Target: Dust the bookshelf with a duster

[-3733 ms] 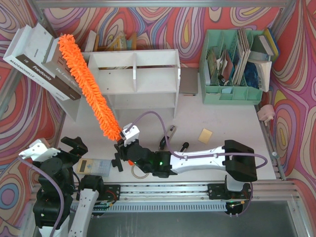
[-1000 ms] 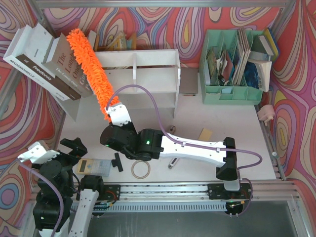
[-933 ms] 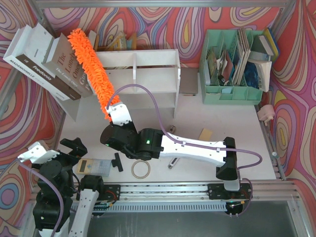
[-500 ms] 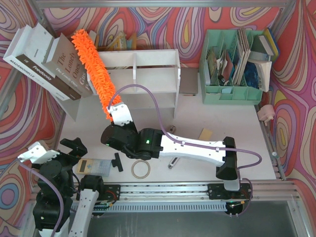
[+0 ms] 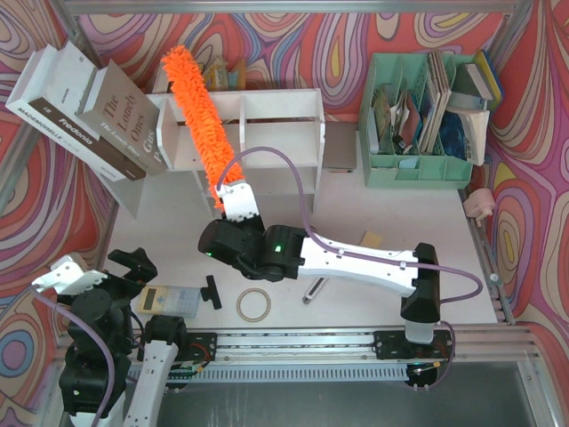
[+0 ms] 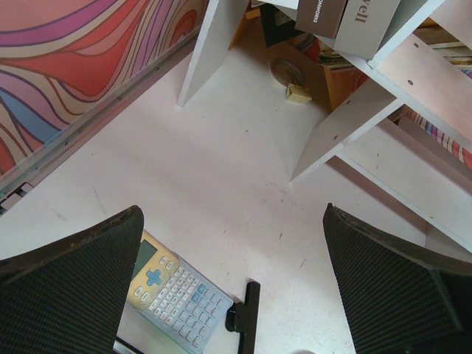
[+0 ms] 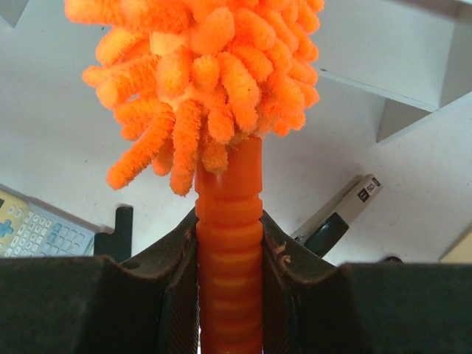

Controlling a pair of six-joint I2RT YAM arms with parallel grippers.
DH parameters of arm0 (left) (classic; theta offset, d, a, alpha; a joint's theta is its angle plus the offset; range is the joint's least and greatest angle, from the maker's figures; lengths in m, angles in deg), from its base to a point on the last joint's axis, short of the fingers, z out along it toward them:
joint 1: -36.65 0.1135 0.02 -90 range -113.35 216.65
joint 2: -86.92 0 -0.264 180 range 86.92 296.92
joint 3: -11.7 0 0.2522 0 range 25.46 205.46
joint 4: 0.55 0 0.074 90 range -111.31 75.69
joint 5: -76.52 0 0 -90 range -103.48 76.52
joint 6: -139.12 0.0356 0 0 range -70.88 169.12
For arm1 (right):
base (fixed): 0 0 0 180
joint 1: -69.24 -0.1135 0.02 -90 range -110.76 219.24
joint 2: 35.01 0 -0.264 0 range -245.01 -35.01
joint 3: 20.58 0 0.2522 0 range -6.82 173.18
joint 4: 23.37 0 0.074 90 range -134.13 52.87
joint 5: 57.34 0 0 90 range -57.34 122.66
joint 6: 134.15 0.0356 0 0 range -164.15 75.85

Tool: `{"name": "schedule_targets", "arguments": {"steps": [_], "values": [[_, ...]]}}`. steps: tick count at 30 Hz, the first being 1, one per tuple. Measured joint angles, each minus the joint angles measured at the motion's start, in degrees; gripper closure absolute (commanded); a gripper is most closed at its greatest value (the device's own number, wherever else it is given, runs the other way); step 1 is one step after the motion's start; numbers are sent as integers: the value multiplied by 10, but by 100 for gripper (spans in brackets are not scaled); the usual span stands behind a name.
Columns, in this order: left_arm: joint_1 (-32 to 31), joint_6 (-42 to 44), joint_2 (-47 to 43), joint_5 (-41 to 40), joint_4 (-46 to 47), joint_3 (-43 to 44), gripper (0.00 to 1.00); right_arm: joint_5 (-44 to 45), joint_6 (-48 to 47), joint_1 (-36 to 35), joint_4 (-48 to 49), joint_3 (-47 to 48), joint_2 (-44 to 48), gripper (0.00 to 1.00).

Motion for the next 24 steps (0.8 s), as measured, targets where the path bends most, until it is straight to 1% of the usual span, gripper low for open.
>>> {"name": "schedule_targets", "arguments": {"steps": [6, 9, 17, 24], "values": [[0, 0, 0, 0, 0, 0, 2, 18, 10, 10, -1, -11, 32, 100], [0, 0, 0, 0, 0, 0, 2, 13, -9, 13, 31, -32, 43, 100], [0, 0, 0, 0, 0, 0, 2, -50, -90, 8, 119, -50, 48, 100], [0, 0, 0, 0, 0, 0, 2, -80, -100, 5, 136, -38, 29, 100]]}}
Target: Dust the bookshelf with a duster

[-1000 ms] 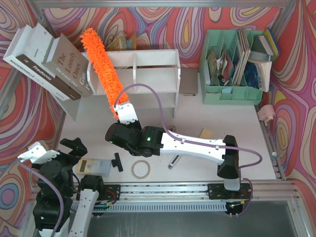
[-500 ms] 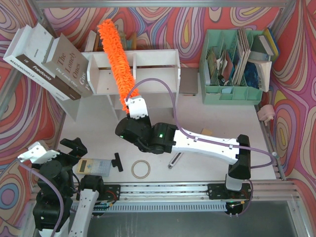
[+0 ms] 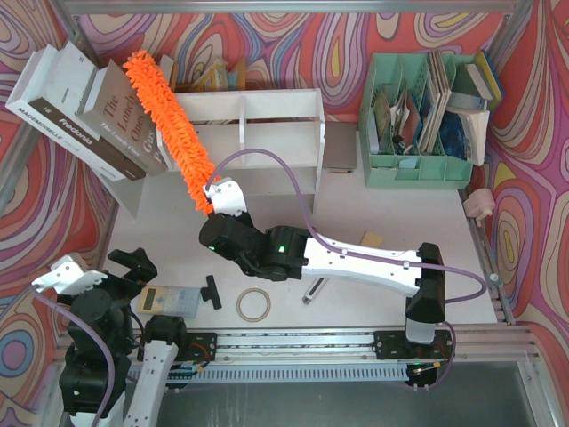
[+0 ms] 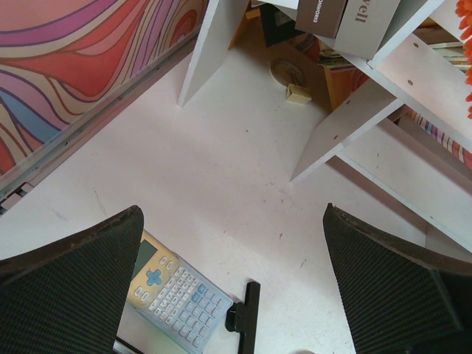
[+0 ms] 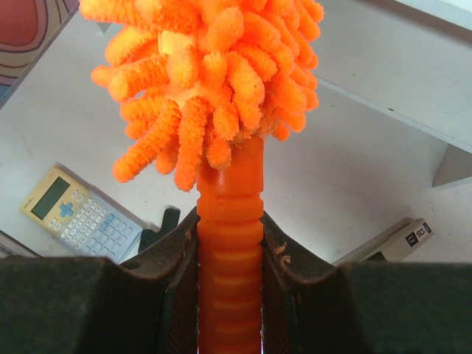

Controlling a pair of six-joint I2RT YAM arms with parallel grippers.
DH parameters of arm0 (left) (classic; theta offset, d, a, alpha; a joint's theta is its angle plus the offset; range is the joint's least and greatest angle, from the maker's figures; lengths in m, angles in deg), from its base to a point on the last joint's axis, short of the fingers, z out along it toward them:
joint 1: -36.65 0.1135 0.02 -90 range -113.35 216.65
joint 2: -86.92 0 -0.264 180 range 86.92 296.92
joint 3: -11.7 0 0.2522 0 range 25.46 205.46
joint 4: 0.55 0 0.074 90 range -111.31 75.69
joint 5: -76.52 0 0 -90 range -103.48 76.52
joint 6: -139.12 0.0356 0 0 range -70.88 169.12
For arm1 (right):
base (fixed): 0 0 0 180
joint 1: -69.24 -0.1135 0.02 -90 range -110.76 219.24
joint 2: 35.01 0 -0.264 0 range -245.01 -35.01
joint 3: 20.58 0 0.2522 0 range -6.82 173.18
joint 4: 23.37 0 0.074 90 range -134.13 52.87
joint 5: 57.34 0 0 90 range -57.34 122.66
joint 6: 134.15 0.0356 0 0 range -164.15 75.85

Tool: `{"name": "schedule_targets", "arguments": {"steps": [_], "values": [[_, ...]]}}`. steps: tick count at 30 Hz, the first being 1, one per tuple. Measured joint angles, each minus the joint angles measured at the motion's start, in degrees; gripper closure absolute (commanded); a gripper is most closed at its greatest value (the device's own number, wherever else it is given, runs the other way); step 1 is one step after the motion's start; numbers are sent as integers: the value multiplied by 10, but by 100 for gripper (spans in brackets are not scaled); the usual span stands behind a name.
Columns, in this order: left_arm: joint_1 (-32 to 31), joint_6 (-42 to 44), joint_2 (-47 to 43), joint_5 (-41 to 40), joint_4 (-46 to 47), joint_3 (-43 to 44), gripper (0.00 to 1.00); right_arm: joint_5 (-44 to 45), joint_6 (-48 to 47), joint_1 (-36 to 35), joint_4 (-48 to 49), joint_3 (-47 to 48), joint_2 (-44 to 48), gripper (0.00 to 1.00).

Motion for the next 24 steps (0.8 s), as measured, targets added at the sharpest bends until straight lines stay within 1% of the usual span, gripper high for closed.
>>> {"name": "schedule_targets", "arguments": {"steps": [6, 15, 24], "values": [[0, 0, 0, 0, 0, 0, 2, -3, 0, 0, 0, 0, -8, 100], [0, 0, 2, 0, 0, 0, 2, 45, 31, 3, -18, -14, -5, 100], [0, 0, 5, 0, 0, 0, 2, 88, 70, 13, -56, -55, 41, 100]]}}
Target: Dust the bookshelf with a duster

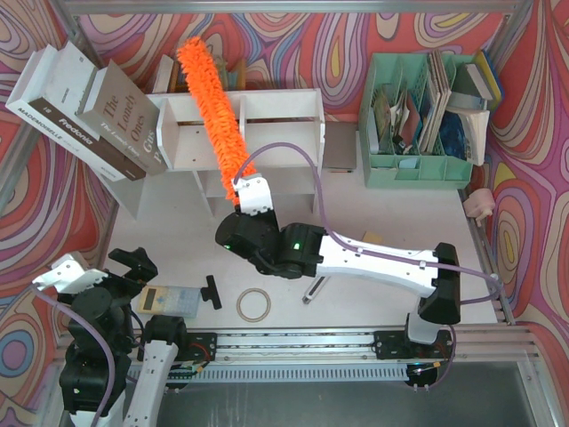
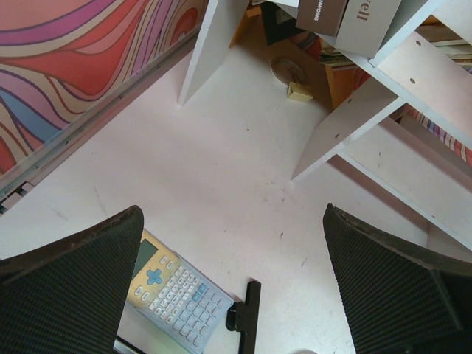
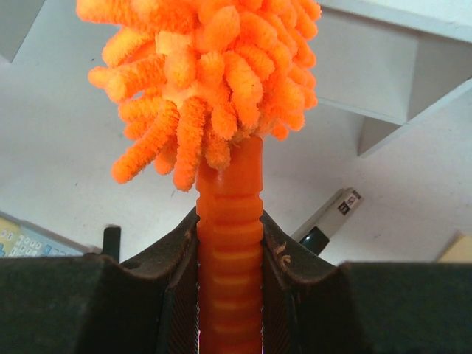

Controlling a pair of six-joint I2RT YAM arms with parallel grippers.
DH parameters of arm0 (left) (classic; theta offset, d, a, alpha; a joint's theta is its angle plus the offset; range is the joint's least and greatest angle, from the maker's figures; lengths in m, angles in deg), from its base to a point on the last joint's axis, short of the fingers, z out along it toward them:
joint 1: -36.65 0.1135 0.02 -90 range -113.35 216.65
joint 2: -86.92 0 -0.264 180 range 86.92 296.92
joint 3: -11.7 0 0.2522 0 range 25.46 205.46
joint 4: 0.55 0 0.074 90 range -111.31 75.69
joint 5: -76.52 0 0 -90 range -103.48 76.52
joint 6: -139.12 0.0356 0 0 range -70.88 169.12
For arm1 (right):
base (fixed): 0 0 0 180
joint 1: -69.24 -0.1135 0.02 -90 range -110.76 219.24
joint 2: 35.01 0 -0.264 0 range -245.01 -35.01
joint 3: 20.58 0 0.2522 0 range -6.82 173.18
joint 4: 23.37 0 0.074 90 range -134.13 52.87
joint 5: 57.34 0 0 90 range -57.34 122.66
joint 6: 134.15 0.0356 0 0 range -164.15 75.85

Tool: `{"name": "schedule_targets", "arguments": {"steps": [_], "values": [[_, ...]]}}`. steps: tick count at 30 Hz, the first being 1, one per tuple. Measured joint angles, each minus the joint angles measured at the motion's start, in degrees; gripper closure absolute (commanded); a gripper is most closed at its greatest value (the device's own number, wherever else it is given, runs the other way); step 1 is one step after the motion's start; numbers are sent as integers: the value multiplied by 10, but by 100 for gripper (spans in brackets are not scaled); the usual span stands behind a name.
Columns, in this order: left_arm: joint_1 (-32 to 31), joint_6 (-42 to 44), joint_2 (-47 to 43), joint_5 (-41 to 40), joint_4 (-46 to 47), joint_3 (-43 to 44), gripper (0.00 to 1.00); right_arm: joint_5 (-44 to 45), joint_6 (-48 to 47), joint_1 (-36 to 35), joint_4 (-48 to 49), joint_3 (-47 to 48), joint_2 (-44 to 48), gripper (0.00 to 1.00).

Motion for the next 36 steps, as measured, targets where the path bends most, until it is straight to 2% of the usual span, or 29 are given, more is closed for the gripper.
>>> {"name": "schedule_targets", "arguments": {"steps": [13, 22, 36], "values": [[0, 0, 0, 2, 0, 0, 2, 26, -16, 9, 10, -4, 30, 100], [0, 0, 0, 2, 0, 0, 2, -35, -63, 3, 53, 45, 0, 100], [0, 0, 2, 2, 0, 0, 2, -103, -64, -3, 62, 64, -57, 100]]}}
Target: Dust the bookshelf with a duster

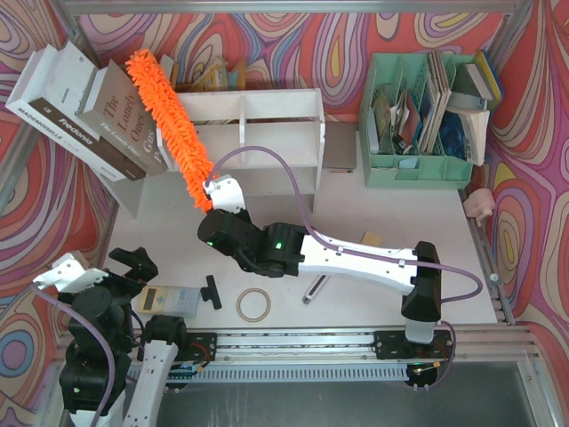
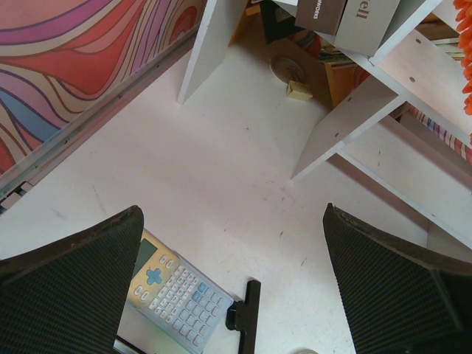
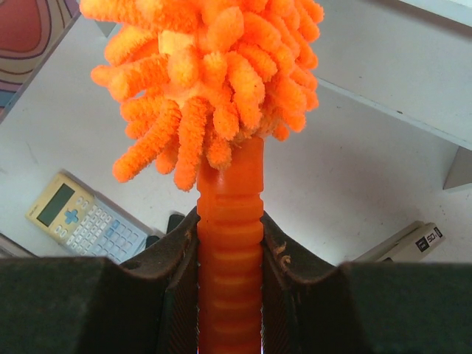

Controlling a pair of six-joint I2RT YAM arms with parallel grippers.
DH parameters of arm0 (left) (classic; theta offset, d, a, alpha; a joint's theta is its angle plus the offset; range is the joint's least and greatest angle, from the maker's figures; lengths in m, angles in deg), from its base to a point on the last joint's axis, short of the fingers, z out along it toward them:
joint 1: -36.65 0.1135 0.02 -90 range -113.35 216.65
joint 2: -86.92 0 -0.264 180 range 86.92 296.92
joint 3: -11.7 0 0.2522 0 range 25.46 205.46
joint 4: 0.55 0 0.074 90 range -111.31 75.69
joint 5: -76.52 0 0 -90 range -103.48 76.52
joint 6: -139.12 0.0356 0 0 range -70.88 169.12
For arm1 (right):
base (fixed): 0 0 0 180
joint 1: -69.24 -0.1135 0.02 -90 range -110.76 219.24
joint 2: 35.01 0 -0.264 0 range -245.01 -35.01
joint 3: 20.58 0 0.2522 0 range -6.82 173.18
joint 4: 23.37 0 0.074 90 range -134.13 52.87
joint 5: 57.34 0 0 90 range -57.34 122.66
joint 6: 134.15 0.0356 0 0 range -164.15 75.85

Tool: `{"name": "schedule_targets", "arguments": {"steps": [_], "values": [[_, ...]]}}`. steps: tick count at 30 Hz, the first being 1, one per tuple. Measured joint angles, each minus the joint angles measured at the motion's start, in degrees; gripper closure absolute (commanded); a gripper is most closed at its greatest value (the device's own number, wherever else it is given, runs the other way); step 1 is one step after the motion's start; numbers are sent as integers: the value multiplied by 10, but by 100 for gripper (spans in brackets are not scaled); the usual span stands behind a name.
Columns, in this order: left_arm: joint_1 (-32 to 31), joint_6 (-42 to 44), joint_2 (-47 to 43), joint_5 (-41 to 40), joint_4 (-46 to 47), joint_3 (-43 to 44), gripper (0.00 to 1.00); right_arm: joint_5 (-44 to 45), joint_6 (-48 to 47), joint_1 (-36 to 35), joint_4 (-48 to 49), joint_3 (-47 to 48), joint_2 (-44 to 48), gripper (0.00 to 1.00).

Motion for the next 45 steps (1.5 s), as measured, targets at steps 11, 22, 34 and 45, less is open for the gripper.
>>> {"name": "schedule_targets", "arguments": {"steps": [11, 22, 34, 45], "values": [[0, 0, 0, 0, 0, 0, 2, 57, 4, 0, -1, -47, 18, 100], [0, 0, 1, 2, 0, 0, 2, 124, 50, 7, -57, -64, 78, 100], [0, 0, 1, 4, 0, 0, 2, 121, 31, 7, -42, -57, 106, 100], [0, 0, 1, 4, 0, 0, 2, 20, 32, -13, -17, 23, 36, 100]]}}
